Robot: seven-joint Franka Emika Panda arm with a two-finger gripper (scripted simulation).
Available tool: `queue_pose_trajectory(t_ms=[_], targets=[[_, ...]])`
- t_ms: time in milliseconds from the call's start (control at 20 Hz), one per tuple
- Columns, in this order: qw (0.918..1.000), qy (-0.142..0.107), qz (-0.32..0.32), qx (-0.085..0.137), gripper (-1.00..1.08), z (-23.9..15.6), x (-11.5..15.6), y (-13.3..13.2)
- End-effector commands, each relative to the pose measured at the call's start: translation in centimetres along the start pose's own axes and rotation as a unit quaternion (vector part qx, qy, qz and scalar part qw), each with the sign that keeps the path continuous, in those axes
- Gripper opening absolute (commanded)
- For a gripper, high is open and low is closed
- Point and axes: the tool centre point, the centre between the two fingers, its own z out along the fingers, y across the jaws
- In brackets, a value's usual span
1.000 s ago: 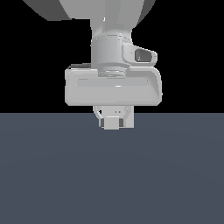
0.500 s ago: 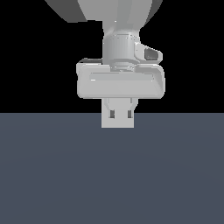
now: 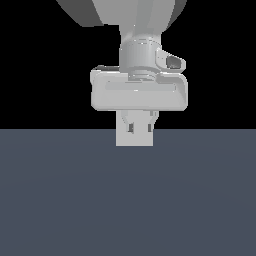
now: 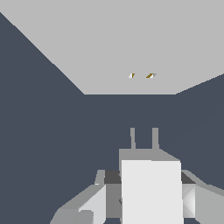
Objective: Plug the charger into the wall socket.
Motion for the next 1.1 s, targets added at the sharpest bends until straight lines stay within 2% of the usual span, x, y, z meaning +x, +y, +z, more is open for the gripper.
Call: queue_pose_trajectory(t_ms=[0,300,1050], targets=[[1.0000,0.000,0.000,0.000,-1.00,0.0,0.0,0.0],[1.0000,0.000,0.000,0.000,-1.00,0.1,0.7,0.0],[1.0000,0.000,0.000,0.000,-1.00,0.4,4.9,0.0]])
